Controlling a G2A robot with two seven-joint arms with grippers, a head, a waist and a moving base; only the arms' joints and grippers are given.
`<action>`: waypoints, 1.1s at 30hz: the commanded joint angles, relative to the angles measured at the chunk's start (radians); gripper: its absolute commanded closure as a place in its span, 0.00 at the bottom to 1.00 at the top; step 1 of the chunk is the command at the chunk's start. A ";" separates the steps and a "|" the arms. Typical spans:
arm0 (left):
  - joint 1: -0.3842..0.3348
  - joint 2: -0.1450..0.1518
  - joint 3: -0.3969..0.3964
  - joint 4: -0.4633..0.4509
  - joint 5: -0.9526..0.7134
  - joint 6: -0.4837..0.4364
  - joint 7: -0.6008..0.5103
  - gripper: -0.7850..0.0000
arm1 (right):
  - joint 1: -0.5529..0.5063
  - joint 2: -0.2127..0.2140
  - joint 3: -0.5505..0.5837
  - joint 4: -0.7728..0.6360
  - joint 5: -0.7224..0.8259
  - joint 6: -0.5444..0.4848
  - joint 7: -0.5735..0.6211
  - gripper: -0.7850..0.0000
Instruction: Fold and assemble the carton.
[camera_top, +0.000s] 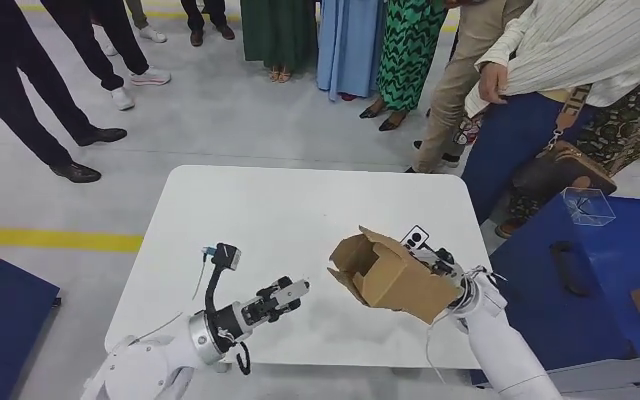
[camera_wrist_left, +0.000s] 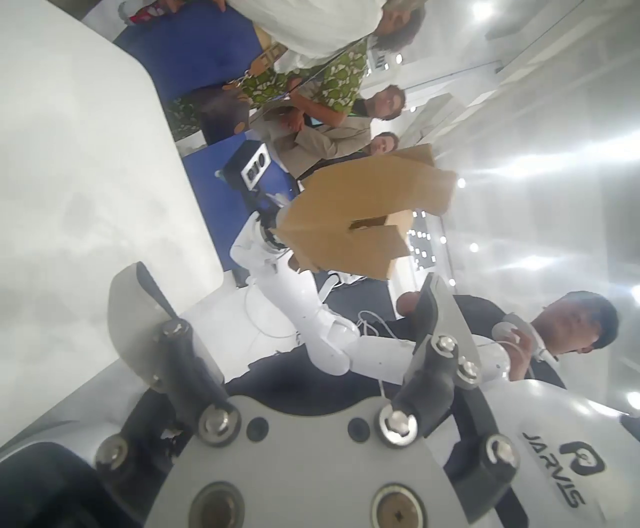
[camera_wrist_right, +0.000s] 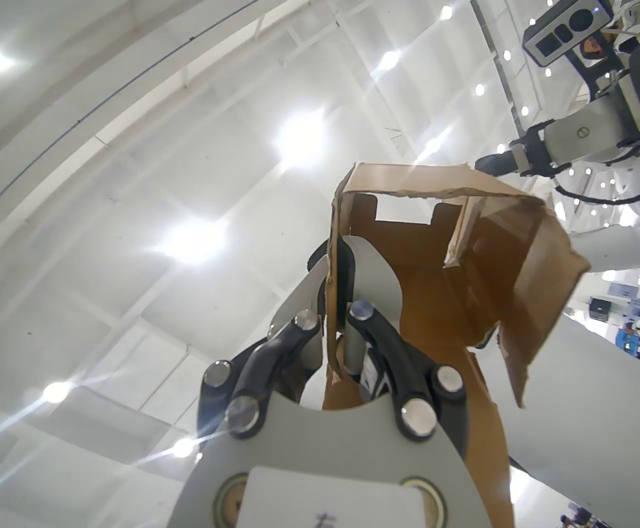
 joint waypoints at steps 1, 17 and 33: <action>-0.012 -0.002 0.025 0.008 0.028 0.007 0.005 0.00 | -0.005 0.001 0.006 -0.002 -0.012 -0.002 0.012 1.00; -0.129 -0.022 0.169 0.052 0.095 0.054 0.019 0.00 | -0.003 0.002 0.023 0.000 -0.101 -0.019 0.057 1.00; -0.176 -0.029 0.162 0.085 0.077 0.087 0.043 0.00 | 0.052 0.004 0.083 0.040 -0.296 -0.312 0.070 1.00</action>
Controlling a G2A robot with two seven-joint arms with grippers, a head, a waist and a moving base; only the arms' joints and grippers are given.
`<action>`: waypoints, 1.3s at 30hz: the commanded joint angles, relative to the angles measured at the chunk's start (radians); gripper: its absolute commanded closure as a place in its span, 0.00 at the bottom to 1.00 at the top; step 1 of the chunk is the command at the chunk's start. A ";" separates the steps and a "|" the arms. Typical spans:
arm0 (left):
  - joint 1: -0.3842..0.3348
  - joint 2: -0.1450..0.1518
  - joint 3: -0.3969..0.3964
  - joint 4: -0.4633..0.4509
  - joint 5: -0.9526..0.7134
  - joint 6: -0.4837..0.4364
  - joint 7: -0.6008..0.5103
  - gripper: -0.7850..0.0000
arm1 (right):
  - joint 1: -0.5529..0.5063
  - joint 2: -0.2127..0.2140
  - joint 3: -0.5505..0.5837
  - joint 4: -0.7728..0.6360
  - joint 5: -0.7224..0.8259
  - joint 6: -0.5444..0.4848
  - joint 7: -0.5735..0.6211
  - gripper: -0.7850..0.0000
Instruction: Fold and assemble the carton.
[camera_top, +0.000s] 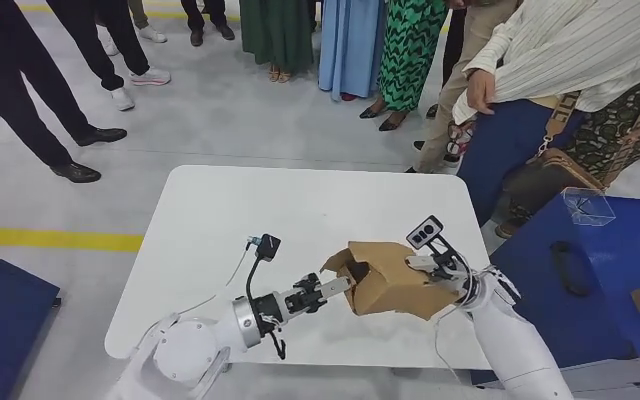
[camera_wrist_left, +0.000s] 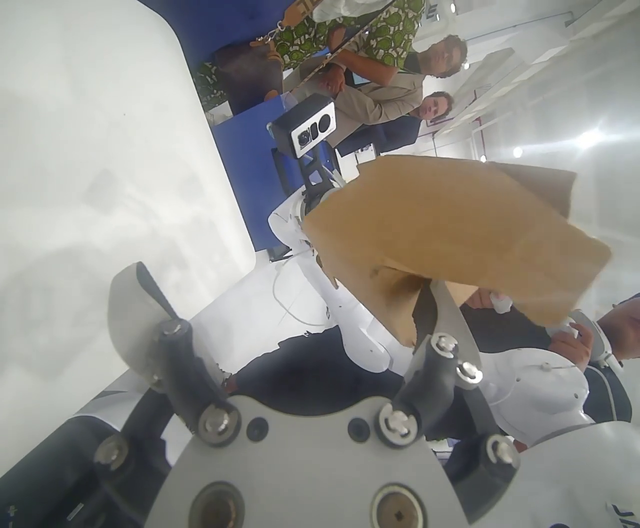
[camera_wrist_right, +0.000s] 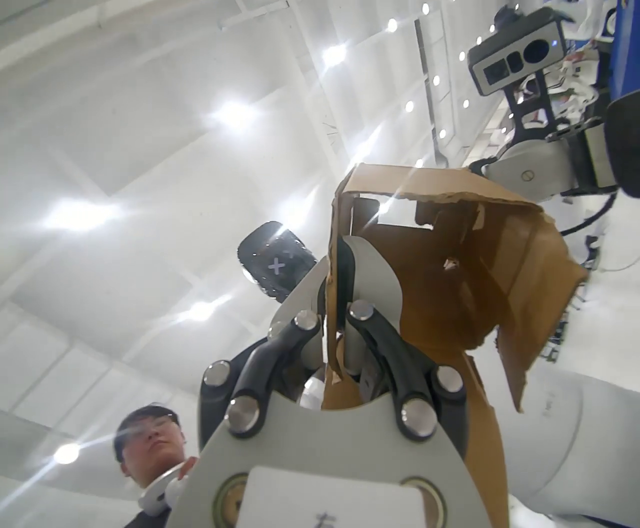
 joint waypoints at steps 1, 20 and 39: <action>0.017 0.003 -0.033 -0.013 -0.028 -0.017 0.005 0.00 | 0.007 0.002 0.016 0.012 -0.068 -0.095 0.002 1.00; 0.065 0.008 -0.018 -0.065 0.176 0.020 0.076 0.00 | -0.025 0.021 0.049 -0.005 -0.229 -0.291 0.042 1.00; 0.037 -0.006 0.052 0.006 0.216 0.013 0.075 0.00 | -0.067 0.035 0.041 -0.057 -0.196 -0.265 0.042 1.00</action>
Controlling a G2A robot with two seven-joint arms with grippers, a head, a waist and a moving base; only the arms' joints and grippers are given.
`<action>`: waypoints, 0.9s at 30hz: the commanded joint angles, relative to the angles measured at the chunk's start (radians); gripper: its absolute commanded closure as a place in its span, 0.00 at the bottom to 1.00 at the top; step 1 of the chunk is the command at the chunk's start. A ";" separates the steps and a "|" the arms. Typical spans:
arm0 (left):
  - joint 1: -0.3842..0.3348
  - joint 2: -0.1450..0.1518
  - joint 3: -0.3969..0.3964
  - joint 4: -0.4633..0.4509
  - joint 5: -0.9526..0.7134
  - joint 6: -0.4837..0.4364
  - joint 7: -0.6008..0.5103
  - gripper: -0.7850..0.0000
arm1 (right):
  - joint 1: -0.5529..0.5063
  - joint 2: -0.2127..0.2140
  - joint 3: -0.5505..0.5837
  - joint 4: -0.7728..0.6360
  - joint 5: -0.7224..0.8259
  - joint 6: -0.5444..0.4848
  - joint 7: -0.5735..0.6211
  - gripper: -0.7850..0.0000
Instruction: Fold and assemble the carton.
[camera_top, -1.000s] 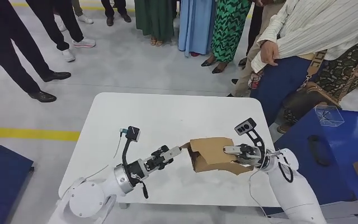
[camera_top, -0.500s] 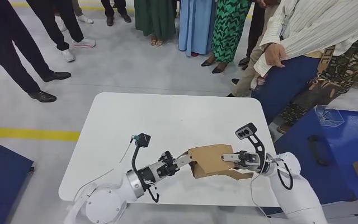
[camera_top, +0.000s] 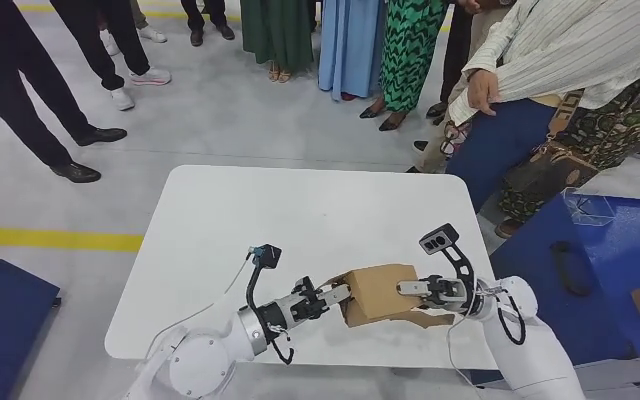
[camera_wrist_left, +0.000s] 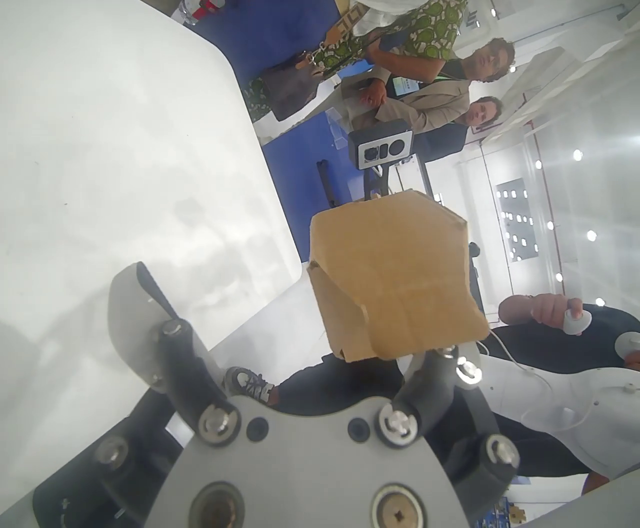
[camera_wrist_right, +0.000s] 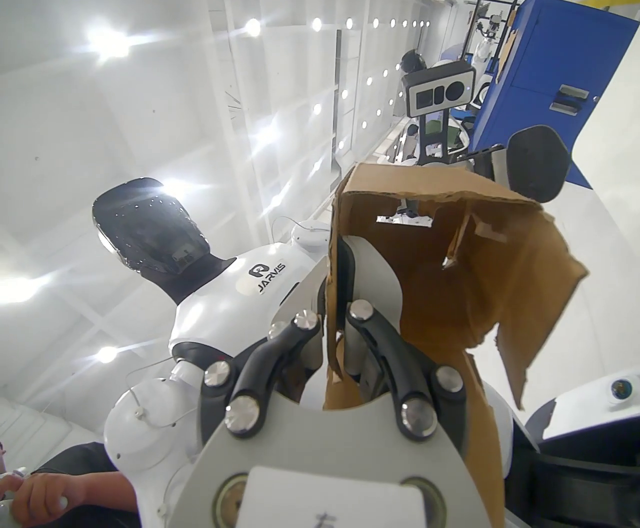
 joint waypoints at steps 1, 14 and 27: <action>-0.005 -0.001 0.005 0.004 0.003 0.001 -0.001 0.00 | -0.003 0.001 -0.004 -0.003 0.011 0.017 0.000 1.00; 0.072 0.015 -0.144 -0.114 -0.117 -0.192 -0.021 0.00 | 0.042 -0.014 -0.074 0.118 0.227 0.414 -0.036 1.00; 0.122 0.047 -0.335 -0.107 0.117 -0.237 -0.102 0.00 | 0.050 0.035 -0.227 0.089 0.315 0.563 -0.056 1.00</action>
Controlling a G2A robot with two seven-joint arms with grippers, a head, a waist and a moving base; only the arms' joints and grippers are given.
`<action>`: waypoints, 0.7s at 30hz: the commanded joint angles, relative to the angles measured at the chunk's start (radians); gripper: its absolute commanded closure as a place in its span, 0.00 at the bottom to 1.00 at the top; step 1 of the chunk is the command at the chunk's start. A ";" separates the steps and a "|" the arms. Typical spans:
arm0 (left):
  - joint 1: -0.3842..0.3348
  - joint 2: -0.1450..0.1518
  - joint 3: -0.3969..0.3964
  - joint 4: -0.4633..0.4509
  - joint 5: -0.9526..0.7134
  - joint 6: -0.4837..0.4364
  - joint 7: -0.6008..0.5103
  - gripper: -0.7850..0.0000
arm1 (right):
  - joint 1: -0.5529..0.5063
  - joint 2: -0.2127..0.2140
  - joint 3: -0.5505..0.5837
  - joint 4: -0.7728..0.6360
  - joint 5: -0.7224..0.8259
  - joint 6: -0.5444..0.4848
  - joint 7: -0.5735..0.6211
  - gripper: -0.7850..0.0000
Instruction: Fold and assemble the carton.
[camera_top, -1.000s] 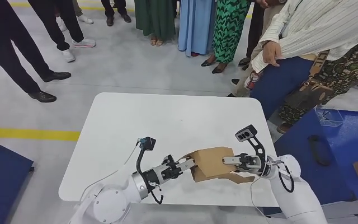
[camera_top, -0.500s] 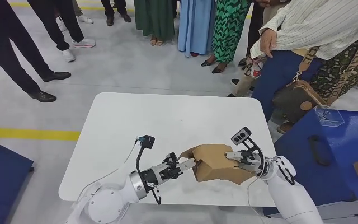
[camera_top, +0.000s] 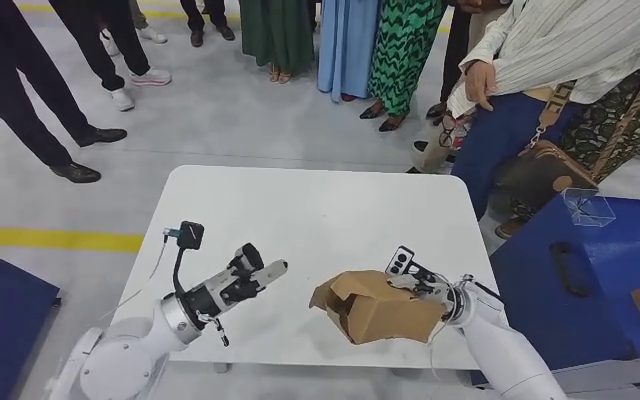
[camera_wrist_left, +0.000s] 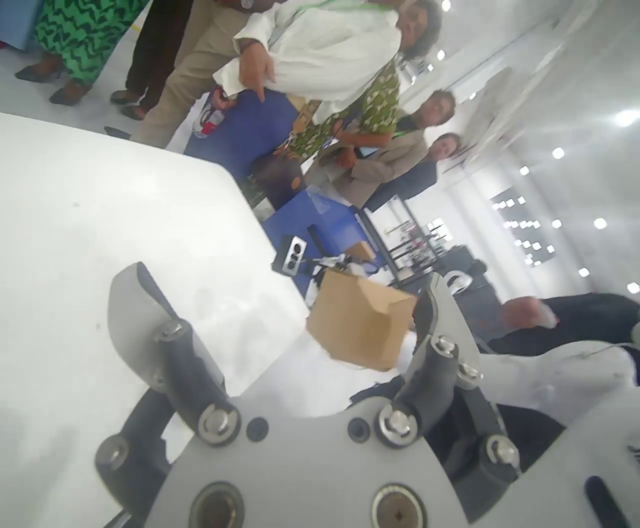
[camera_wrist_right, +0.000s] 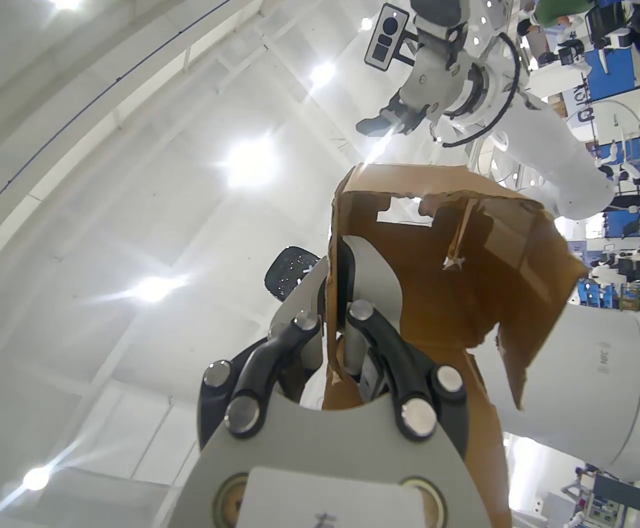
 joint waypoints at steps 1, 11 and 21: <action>-0.005 0.002 0.025 0.009 0.107 -0.008 -0.016 0.00 | 0.001 0.014 -0.011 -0.003 0.006 -0.005 0.005 1.00; -0.026 -0.005 0.138 0.006 0.186 -0.003 -0.006 0.00 | 0.012 0.069 -0.053 -0.007 0.031 -0.032 0.032 1.00; -0.012 -0.008 0.200 -0.035 0.188 0.012 -0.024 0.00 | 0.032 0.099 -0.085 0.002 0.063 -0.048 0.048 1.00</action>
